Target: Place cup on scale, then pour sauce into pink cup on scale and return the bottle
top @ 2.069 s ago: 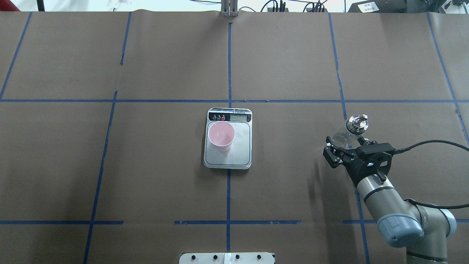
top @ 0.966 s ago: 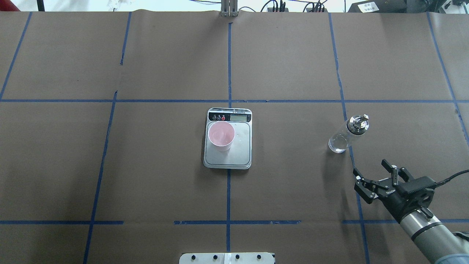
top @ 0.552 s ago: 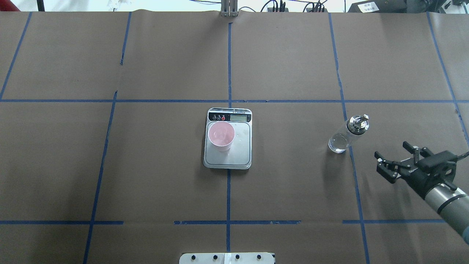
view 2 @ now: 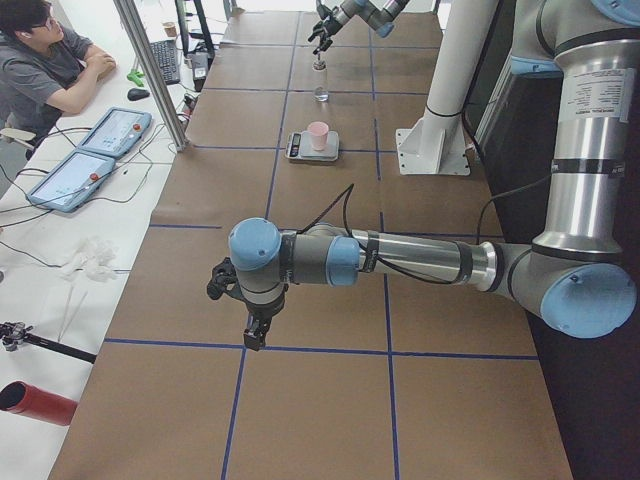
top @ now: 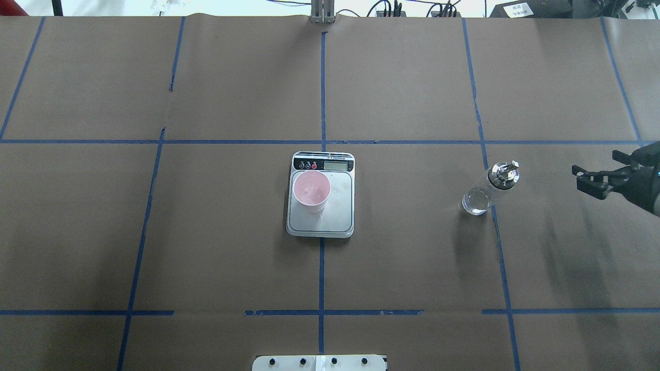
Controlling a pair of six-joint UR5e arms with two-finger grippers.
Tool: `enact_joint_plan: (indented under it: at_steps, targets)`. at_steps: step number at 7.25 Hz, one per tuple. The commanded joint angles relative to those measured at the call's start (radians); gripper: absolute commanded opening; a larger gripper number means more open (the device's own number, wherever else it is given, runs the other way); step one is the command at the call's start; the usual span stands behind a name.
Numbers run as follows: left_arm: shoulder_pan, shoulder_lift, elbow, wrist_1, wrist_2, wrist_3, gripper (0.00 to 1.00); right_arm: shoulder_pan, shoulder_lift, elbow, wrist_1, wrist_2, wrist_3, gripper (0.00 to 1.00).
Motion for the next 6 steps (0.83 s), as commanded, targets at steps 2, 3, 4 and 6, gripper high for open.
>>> enact_joint_plan:
  at_steps: [2, 3, 4, 6]
  targets:
    - [0.006, 0.000, 0.000, -0.001, -0.023, 0.000, 1.00, 0.366, 0.110, 0.002, -0.405, 0.447, -0.115, 1.00]
    - [0.006, 0.000, 0.000, -0.001, -0.023, -0.002, 1.00, 0.475, 0.159, 0.003, -0.581, 0.596, -0.223, 1.00]
    - [0.007, 0.000, 0.000, -0.001, -0.023, 0.001, 1.00, 0.561, 0.165, 0.009, -0.722, 0.686, -0.400, 1.00]
    - [0.006, 0.001, 0.000, 0.001, -0.022, 0.001, 1.00, 0.661, 0.151, 0.054, -0.948, 0.743, -0.511, 1.00]
